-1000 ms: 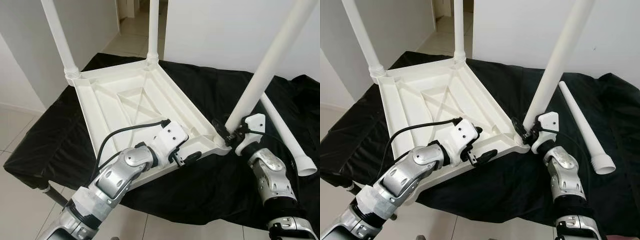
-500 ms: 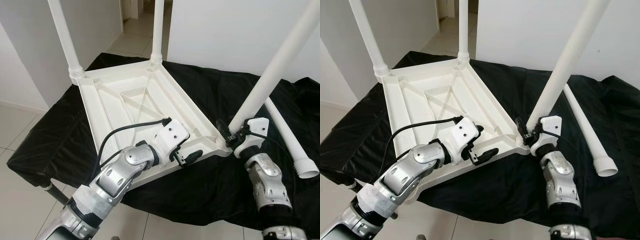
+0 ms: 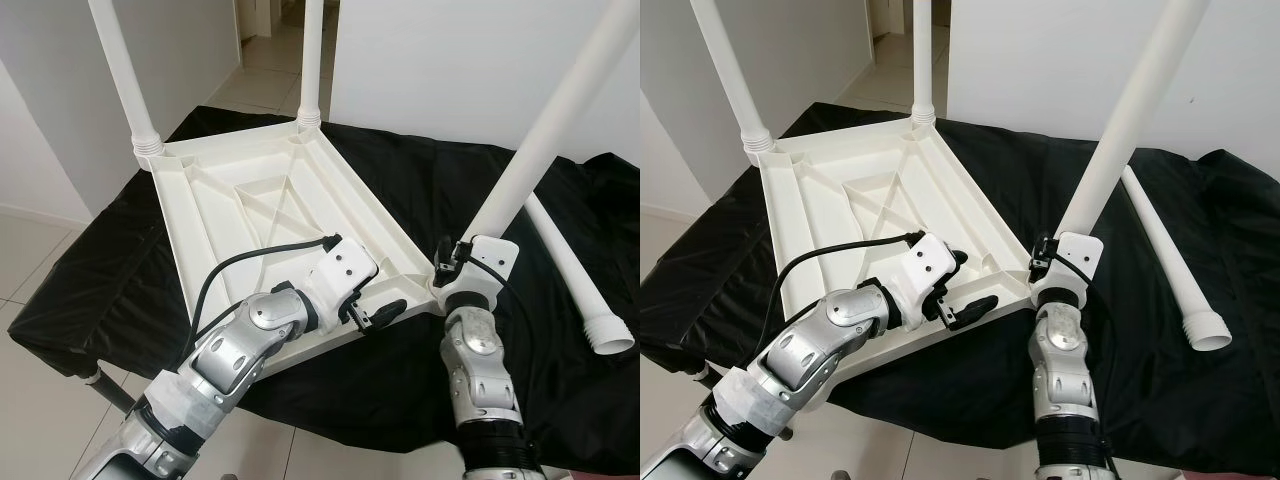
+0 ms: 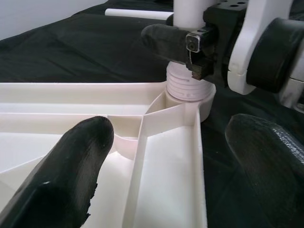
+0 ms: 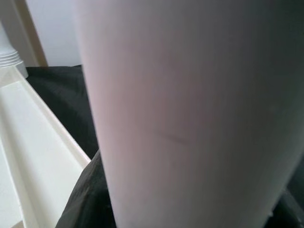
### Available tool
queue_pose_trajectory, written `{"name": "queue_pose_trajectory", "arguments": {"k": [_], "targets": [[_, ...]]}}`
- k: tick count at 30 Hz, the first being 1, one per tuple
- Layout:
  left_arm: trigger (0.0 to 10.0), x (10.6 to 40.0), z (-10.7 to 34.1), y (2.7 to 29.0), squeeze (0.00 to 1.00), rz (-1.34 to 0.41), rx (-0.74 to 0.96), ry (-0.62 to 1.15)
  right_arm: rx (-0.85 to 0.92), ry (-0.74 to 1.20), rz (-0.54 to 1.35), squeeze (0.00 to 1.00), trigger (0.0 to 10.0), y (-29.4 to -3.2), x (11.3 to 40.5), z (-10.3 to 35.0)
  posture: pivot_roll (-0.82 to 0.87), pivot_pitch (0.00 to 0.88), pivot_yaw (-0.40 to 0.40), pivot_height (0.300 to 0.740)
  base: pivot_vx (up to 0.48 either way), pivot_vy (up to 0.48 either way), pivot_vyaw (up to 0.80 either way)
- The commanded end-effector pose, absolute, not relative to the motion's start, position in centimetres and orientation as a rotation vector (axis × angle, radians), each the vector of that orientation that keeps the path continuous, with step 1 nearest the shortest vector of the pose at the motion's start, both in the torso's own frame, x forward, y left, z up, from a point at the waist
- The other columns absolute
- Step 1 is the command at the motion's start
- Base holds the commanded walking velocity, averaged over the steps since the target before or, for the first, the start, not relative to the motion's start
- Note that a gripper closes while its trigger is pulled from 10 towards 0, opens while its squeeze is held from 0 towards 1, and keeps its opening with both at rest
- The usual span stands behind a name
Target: Building children table
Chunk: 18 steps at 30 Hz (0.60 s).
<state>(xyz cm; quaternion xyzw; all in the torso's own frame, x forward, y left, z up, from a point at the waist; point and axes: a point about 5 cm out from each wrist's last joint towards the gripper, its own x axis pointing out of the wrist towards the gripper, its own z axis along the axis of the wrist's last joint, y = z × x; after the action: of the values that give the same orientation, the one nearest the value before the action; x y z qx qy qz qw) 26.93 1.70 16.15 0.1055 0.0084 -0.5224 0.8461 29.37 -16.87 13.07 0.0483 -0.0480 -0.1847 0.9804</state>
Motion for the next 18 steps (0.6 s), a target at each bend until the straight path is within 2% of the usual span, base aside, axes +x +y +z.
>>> {"name": "queue_pose_trajectory", "arguments": {"k": [1, 12, 13, 14, 15, 18], "targets": [[10.0, 26.3, 16.1, 1.5, 0.0, -1.233, 0.233, 0.039, 0.122, 0.007, -0.418, 0.0, 10.0, -17.0, 28.7, 11.0, -0.08, 0.0, -0.025, 0.74, 0.0, 0.0, 0.0], [10.0, 26.3, 16.1, 1.8, 0.0, -1.231, 0.243, 0.047, 0.144, -0.018, -0.393, 0.0, 10.0, -16.5, 28.8, 11.7, -0.07, 0.0, -0.012, 0.74, 0.0, 0.0, 0.0], [10.0, 26.3, 16.2, 1.8, 0.0, -1.23, 0.242, 0.046, 0.143, -0.038, -0.386, 0.63, 10.0, -16.6, 28.8, 12.0, -0.07, 0.0, -0.014, 0.74, 0.0, 0.0, 0.0], [10.0, 26.3, 16.2, 1.8, 0.0, -1.23, 0.242, 0.046, 0.143, -0.038, -0.386, 0.63, 10.0, -16.6, 28.8, 12.0, -0.07, 0.0, -0.014, 0.74, 0.0, 0.0, 0.0], [10.0, 26.4, 16.3, 1.8, 0.0, -1.23, 0.242, 0.045, 0.139, -0.058, -0.376, 1.0, 10.0, -16.6, 28.9, 12.4, -0.07, 0.0, -0.014, 0.74, 0.0, 0.0, 0.0], [10.0, 26.4, 16.3, 1.8, 0.0, -1.228, 0.242, 0.044, 0.128, -0.077, -0.362, 1.0, 10.0, -16.7, 28.9, 12.7, -0.07, 0.0, -0.014, 0.74, 0.0, 0.0, 0.0]]}}
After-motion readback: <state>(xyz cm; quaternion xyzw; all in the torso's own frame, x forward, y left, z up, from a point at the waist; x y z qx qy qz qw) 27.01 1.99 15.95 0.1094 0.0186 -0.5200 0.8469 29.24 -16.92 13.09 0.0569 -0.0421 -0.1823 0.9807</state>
